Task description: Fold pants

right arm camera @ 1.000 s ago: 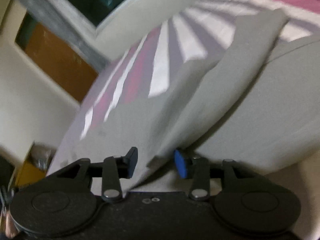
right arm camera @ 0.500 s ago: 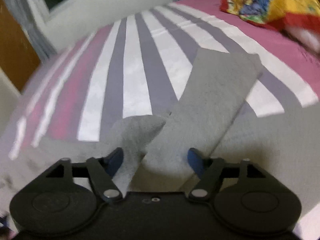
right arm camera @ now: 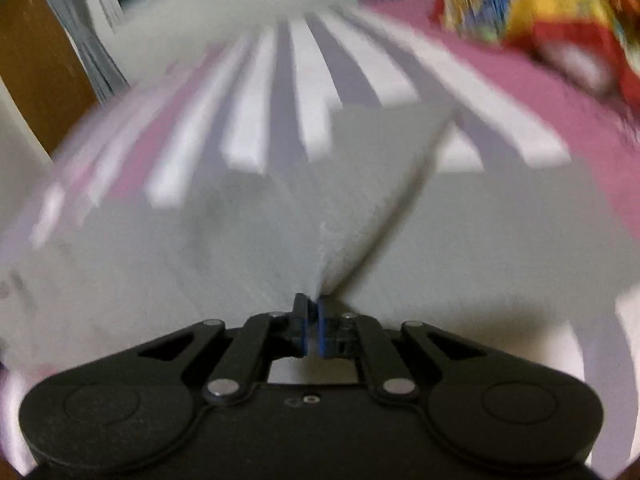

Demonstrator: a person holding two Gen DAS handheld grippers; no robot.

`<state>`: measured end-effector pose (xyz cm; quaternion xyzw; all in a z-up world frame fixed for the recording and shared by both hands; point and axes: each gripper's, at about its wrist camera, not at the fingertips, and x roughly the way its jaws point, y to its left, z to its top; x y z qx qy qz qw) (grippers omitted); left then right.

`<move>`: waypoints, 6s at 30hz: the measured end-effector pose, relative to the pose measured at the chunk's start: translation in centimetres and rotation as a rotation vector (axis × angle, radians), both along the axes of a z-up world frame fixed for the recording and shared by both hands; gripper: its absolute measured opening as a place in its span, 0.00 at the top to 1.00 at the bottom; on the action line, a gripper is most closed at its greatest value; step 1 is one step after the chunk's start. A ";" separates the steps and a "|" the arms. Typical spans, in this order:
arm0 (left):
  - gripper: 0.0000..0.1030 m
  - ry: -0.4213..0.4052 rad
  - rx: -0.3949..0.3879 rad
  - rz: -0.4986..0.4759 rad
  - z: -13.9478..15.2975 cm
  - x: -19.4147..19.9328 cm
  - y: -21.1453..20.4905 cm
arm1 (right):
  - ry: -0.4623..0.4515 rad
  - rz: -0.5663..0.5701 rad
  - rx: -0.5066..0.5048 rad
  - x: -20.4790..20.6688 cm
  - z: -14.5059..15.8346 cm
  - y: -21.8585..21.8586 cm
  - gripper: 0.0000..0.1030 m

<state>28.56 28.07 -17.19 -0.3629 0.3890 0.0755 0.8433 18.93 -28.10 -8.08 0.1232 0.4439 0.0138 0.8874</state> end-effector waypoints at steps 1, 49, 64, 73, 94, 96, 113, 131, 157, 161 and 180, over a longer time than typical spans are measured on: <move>0.76 0.001 0.002 -0.002 0.0 -0.1 0.1 | -0.007 -0.006 0.038 -0.3 0.1 -0.6 0.94; 0.76 0.013 0.042 -0.019 0.1 0.1 -0.6 | -0.337 -0.339 0.092 -5.9 3.3 -15.7 0.99; 0.76 0.035 0.062 0.005 0.5 0.5 -1.5 | -0.198 -0.499 0.564 -4.2 -3.7 -23.5 0.82; 0.76 0.032 0.066 0.014 0.5 0.3 -1.7 | -0.400 -0.421 0.483 -7.1 2.0 -21.2 0.96; 0.76 0.017 0.057 0.010 0.3 -0.1 -1.5 | -0.289 -0.477 0.474 -7.9 -1.7 -23.1 0.72; 0.76 0.017 0.057 0.010 0.2 -0.1 -1.5 | -0.314 -0.501 0.523 -9.5 -1.6 -23.3 0.58; 0.76 0.013 0.055 0.014 0.1 -0.3 -1.4 | -0.396 -0.351 0.161 -4.8 3.2 -19.8 0.86; 0.76 -0.248 0.263 -0.207 6.2 -1.1 -9.5 | -0.302 -0.086 -0.050 -2.9 2.6 -9.8 0.70; 0.54 -0.035 0.313 -0.353 4.6 14.3 -9.7 | -0.101 0.621 -0.169 11.3 -0.8 17.5 0.37; 0.54 -0.029 0.344 -0.311 4.9 16.3 -7.8 | -0.128 0.643 -0.137 14.1 -0.8 22.7 0.55; 0.44 -0.054 0.456 -0.274 3.8 10.9 -4.2 | -0.117 0.537 -0.021 13.0 -0.8 12.9 0.66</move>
